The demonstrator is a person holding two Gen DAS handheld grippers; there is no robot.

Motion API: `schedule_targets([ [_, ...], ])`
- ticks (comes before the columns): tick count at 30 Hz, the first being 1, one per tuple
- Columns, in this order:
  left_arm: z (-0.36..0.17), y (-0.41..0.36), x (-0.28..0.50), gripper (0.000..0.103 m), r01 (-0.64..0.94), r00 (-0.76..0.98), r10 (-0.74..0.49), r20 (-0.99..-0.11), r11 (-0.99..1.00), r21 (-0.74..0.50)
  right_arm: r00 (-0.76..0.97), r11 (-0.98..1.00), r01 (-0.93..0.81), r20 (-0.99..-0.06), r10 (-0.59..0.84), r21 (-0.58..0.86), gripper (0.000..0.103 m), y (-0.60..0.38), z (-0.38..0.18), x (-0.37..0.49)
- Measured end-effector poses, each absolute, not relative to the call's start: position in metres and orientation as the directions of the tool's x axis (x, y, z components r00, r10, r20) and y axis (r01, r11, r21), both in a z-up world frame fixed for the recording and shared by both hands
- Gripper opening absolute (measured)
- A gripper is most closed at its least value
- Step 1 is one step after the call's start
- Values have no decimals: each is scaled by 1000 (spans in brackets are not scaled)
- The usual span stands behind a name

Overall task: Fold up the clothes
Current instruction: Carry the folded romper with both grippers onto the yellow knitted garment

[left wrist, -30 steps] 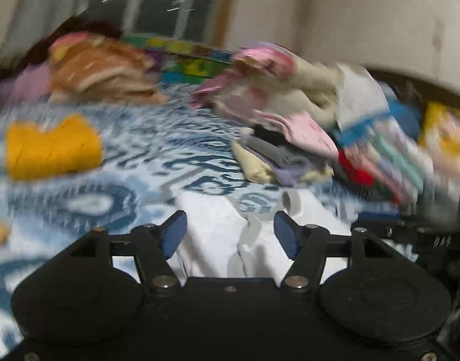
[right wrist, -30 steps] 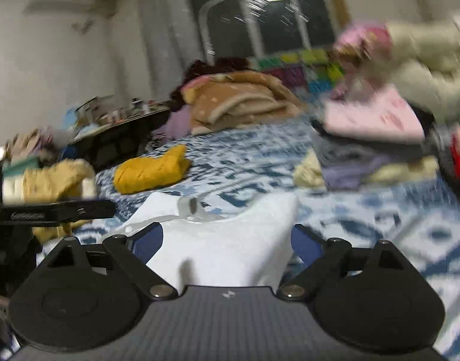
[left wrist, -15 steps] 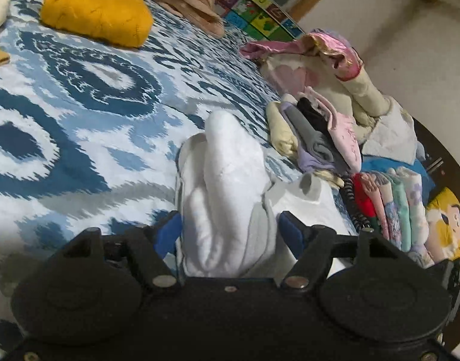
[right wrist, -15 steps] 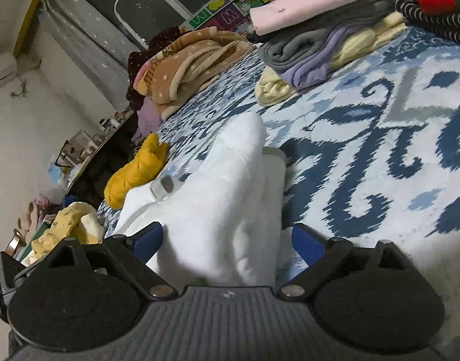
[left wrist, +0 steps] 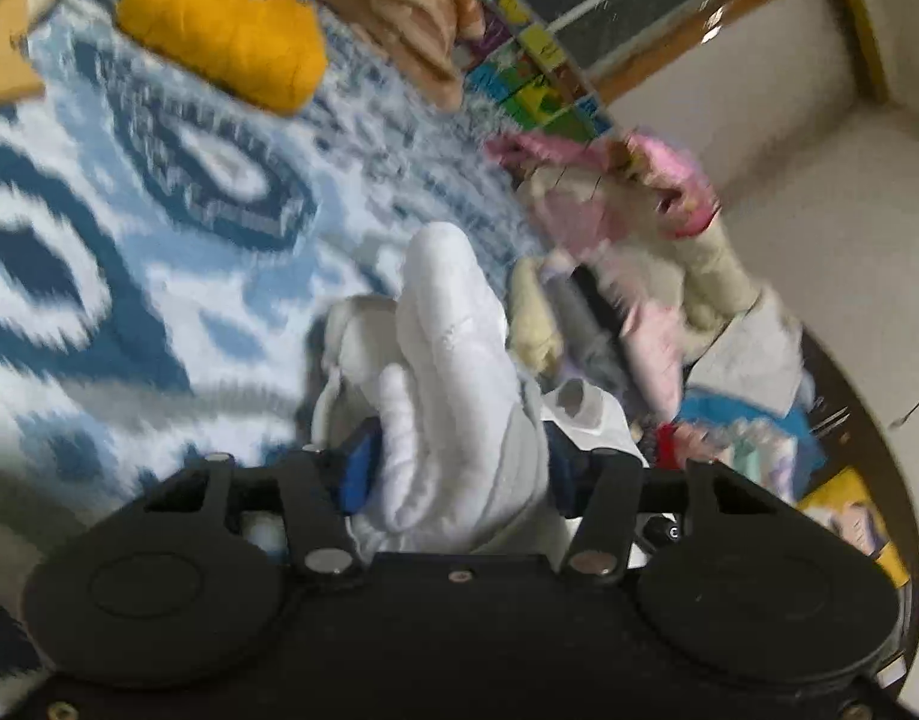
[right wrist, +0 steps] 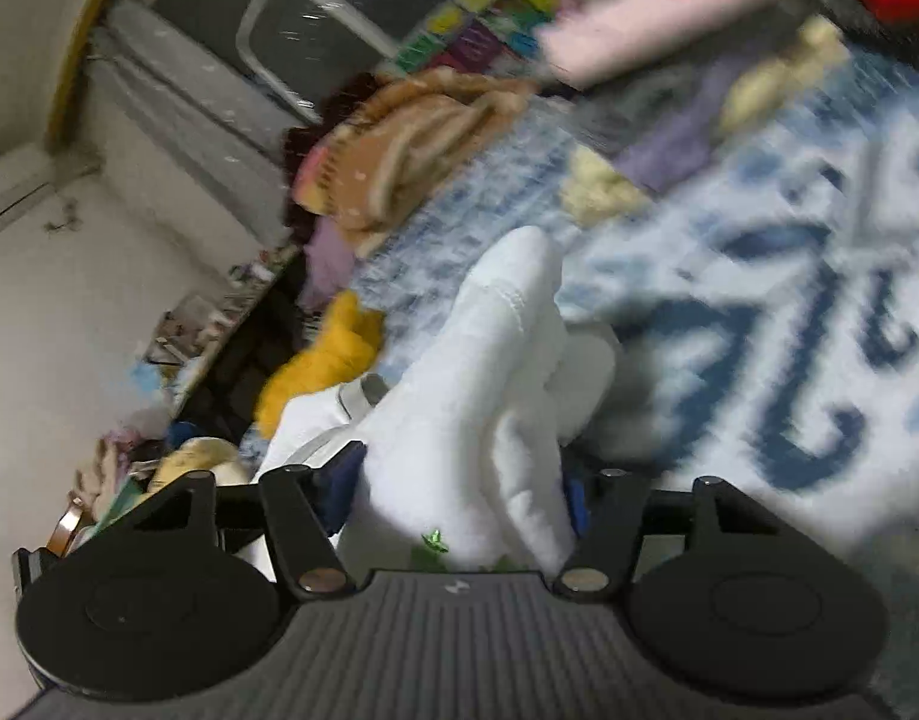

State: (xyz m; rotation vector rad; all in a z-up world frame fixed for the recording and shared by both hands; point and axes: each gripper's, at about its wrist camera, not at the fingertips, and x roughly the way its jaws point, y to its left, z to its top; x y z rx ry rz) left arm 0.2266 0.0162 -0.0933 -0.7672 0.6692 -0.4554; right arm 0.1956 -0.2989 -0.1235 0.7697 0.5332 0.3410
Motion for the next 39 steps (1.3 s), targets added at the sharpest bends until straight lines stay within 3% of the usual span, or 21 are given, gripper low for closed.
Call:
schedule_targets([
  [11, -58, 103, 253, 53, 23, 838, -451, -308, 593, -805, 730, 642, -276, -279, 624, 715, 62, -216, -75, 296],
  [20, -11, 158, 337, 53, 50, 926, -334, -175, 569, -821, 697, 560, -418, -142, 703, 716, 62, -155, -18, 425],
  [27, -13, 200, 406, 53, 118, 949, -304, -77, 575, -810, 684, 524, -513, -45, 728, 680, 62, -117, -20, 500],
  [30, -37, 208, 433, 53, 56, 950, -280, -141, 595, -802, 685, 522, -484, -67, 725, 702, 62, -107, -47, 529],
  [32, -60, 212, 453, 54, -26, 939, -255, -231, 617, -787, 673, 574, -381, -209, 710, 725, 66, -97, -80, 558],
  [33, -80, 211, 467, 54, -134, 904, -233, -359, 642, -755, 649, 611, -299, -313, 694, 733, 66, -91, -101, 573],
  [34, -94, 210, 476, 57, -198, 875, -214, -433, 659, -725, 619, 628, -234, -385, 685, 742, 71, -88, -120, 584],
  [35, -98, 209, 475, 58, -179, 888, -208, -410, 665, -725, 602, 628, -192, -415, 682, 755, 78, -87, -134, 590],
  [37, -98, 208, 474, 57, -174, 893, -203, -403, 668, -723, 618, 615, -203, -387, 684, 762, 79, -90, -135, 589],
  [39, -95, 208, 476, 61, -186, 887, -205, -413, 661, -727, 623, 632, -197, -402, 671, 749, 86, -92, -132, 588],
])
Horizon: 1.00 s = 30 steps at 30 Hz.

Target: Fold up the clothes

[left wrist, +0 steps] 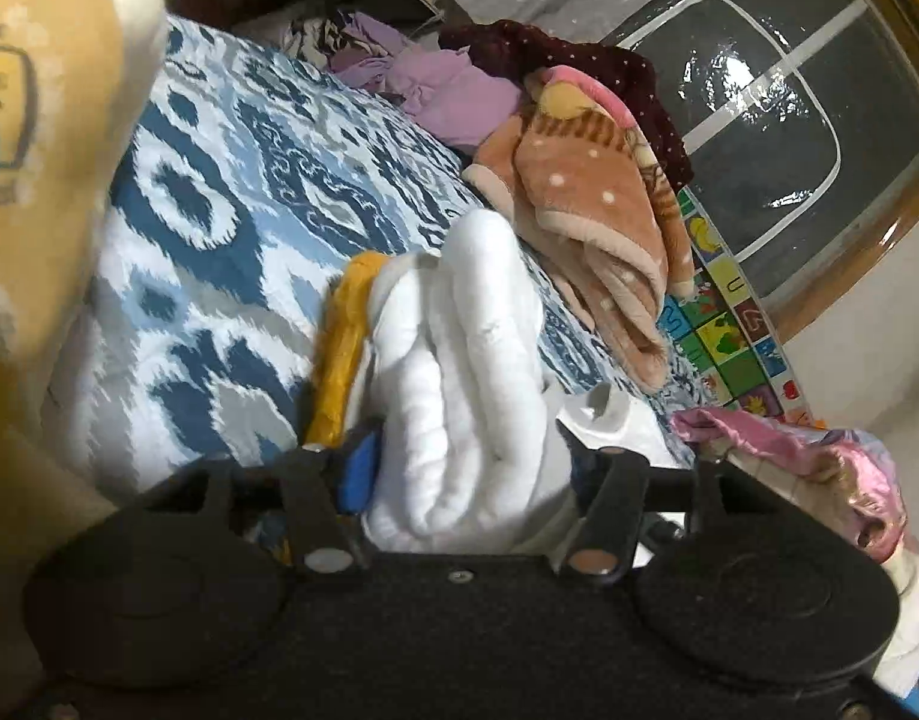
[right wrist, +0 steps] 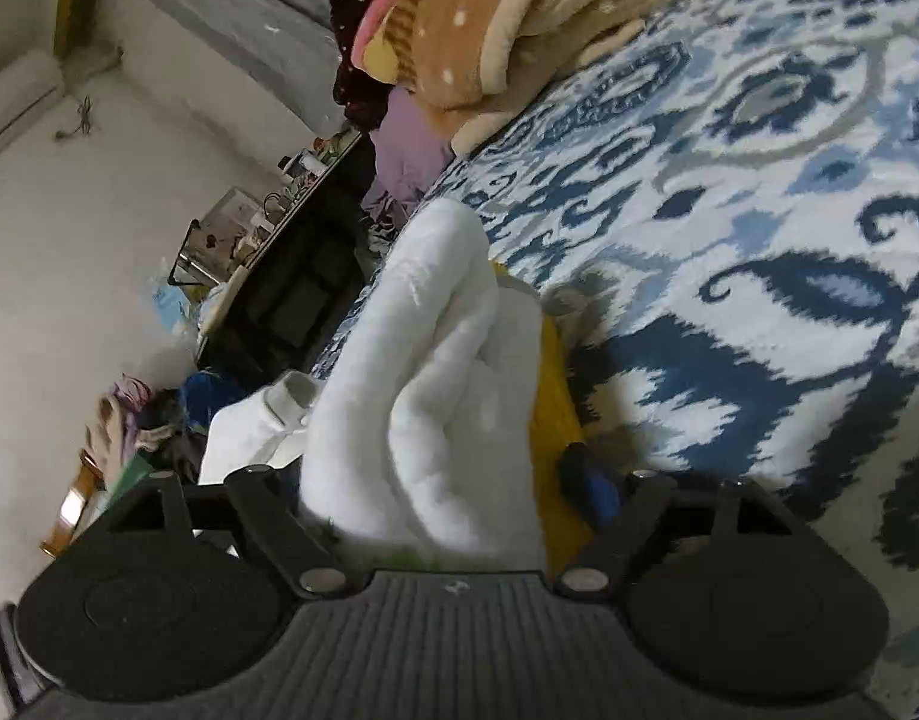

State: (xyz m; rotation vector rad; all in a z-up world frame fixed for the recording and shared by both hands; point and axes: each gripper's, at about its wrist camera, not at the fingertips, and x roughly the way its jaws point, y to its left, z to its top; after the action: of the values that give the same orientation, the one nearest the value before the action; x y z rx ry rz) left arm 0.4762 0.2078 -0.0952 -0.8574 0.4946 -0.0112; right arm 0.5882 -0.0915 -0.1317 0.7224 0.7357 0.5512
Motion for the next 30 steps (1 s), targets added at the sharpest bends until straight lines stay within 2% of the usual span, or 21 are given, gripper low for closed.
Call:
schedule_targets([
  [2, -91, 210, 473, 65, -186, 885, -216, -412, 648, -739, 642, 639, -204, -392, 659, 741, 89, -93, -122, 584],
  [4, -79, 207, 462, 74, -182, 890, -206, -407, 658, -731, 671, 642, -220, -364, 646, 734, 89, -94, -108, 576],
  [5, -72, 204, 456, 82, -190, 894, -184, -408, 670, -718, 689, 641, -225, -345, 637, 733, 90, -99, -100, 570],
  [12, -25, 176, 404, 87, -115, 916, -140, -375, 805, -582, 713, 732, -285, -373, 593, 619, 96, -117, -54, 511],
  [18, -3, 132, 344, 95, -99, 877, -115, -467, 907, -409, 727, 781, -275, -411, 550, 561, 101, -150, -40, 415],
  [23, 8, 90, 296, 96, -77, 829, -105, -549, 951, -298, 723, 817, -235, -467, 509, 527, 103, -177, -31, 330],
  [30, 18, 33, 225, 96, -9, 801, -107, -589, 981, -191, 718, 885, -175, -559, 414, 431, 103, -207, -16, 227],
])
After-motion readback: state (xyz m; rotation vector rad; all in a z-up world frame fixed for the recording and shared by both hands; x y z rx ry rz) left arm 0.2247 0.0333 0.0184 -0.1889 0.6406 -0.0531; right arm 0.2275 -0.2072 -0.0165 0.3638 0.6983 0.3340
